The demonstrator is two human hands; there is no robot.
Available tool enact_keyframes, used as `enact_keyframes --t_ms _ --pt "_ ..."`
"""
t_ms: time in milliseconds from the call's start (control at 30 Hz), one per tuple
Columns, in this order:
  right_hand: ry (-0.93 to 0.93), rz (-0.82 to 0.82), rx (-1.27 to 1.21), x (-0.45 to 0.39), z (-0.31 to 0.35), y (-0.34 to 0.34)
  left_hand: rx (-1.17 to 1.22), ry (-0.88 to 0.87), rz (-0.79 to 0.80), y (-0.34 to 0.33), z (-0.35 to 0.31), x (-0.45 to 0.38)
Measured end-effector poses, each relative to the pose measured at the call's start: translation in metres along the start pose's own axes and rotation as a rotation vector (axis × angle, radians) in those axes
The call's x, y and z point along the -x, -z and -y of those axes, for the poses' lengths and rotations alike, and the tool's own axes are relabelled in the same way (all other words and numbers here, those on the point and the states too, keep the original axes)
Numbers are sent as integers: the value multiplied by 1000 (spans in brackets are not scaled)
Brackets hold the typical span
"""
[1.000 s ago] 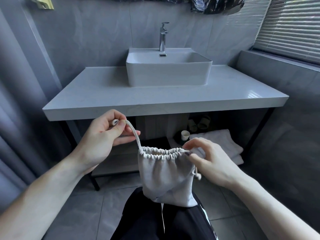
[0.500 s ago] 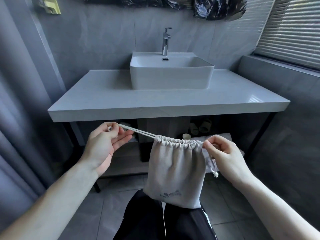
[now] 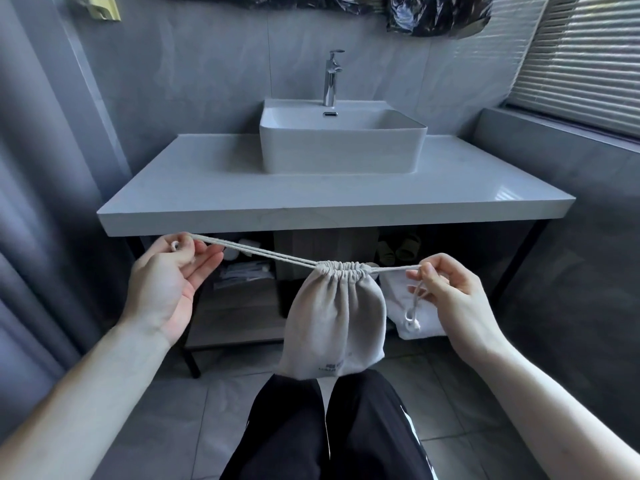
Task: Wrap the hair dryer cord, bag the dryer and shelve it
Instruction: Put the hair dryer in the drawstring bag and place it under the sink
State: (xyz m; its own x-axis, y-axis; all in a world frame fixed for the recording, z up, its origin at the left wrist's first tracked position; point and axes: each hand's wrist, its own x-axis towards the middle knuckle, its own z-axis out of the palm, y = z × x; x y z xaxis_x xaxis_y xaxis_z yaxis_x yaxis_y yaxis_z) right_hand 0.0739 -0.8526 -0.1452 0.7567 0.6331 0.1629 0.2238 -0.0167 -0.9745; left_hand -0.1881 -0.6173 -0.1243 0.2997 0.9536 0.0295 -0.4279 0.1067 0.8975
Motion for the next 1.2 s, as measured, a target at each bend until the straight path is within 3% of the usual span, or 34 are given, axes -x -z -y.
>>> enact_keyframes --t_ms 300,433,567,633,700,767,833,900,1033,1200 --pt "-12 93 -441 12 22 -16 3 -44 53 15 -23 1" --pt "-55 137 -432 20 16 -20 -200 -35 157 23 -17 5" --pt "-78 151 -521 20 10 -27 -508 -31 114 22 2 -2" --pt "-56 165 -508 18 12 -30 -862 -163 127 20 9 -2" --pt "-36 170 -460 15 13 -34 -1182 -407 227 10 8 9" --pt "-24 171 -437 12 13 -38 -1202 -551 453 -6 8 24" --pt "-9 172 -469 9 13 -41 -1176 -521 663 -24 14 39" --pt "-2 170 -487 7 11 -42 -1216 -428 744 -37 24 47" --pt "-14 129 -384 3 8 -36 -1197 -412 668 -51 34 44" --pt "-32 67 -305 -2 4 -29 -1382 -424 687 -54 44 36"
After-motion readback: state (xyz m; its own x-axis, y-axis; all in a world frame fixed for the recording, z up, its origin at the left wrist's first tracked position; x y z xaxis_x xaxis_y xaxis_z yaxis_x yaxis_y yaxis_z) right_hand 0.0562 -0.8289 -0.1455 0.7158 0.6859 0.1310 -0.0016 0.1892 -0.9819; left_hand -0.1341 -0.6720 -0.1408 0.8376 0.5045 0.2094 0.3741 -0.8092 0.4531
